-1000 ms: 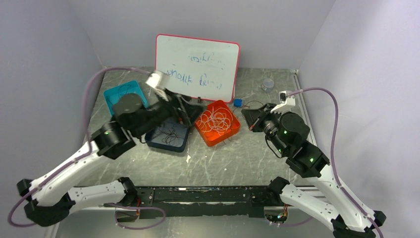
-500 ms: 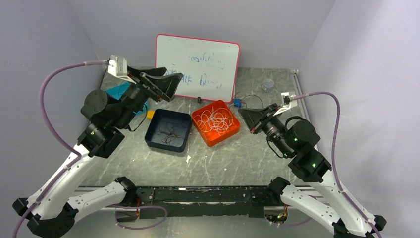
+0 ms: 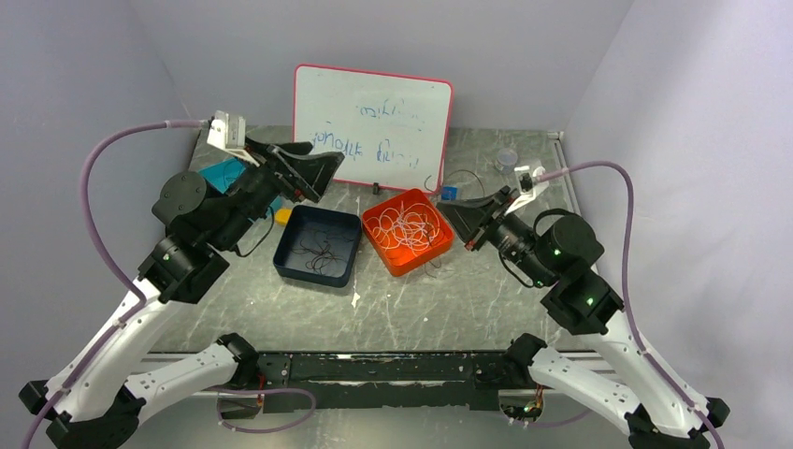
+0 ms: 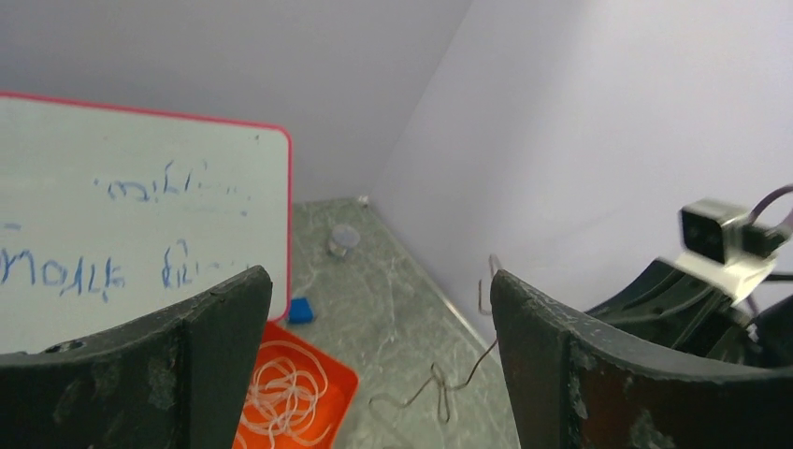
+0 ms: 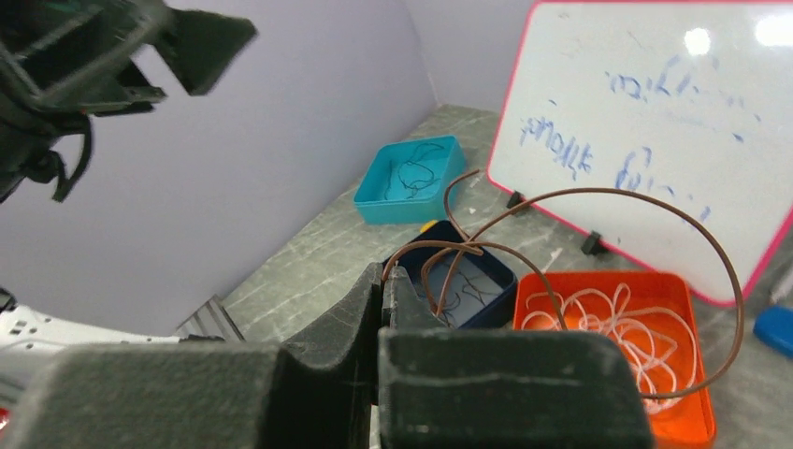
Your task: Untangle the cables
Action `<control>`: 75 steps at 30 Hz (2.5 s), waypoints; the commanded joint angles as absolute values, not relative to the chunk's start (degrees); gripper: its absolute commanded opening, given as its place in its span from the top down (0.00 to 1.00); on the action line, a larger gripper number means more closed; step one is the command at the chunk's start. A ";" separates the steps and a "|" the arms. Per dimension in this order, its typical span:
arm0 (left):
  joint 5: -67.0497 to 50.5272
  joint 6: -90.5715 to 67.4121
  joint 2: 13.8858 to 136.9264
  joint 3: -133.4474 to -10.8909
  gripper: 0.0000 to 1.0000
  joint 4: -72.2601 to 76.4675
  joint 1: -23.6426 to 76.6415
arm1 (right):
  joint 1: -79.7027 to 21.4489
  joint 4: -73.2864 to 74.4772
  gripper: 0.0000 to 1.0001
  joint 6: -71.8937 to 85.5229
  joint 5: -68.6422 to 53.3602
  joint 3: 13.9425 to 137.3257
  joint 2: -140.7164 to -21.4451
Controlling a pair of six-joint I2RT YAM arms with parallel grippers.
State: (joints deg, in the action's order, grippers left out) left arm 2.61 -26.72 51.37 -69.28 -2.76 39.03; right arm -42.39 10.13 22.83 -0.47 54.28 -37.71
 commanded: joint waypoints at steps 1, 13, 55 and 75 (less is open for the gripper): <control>2.98 -26.11 49.17 -69.31 0.09 -12.53 38.75 | -42.11 9.09 1.00 13.86 -12.39 60.79 -40.66; 2.98 -26.11 41.84 -65.72 0.09 -21.14 38.72 | -42.15 13.67 1.00 4.38 -37.15 70.34 -54.67; 18.05 -16.83 39.34 -62.66 0.19 -25.00 38.76 | -46.81 40.60 1.00 1.24 -10.34 64.75 -78.32; 15.46 -14.72 36.93 -62.70 0.59 -24.46 38.75 | -46.77 16.03 1.00 8.44 -17.97 83.15 -73.41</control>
State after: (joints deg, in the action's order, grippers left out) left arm 18.55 -16.62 37.21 -62.83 -25.78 39.03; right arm -46.74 23.20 6.72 -18.02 80.49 -72.47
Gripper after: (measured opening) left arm 0.579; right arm 0.016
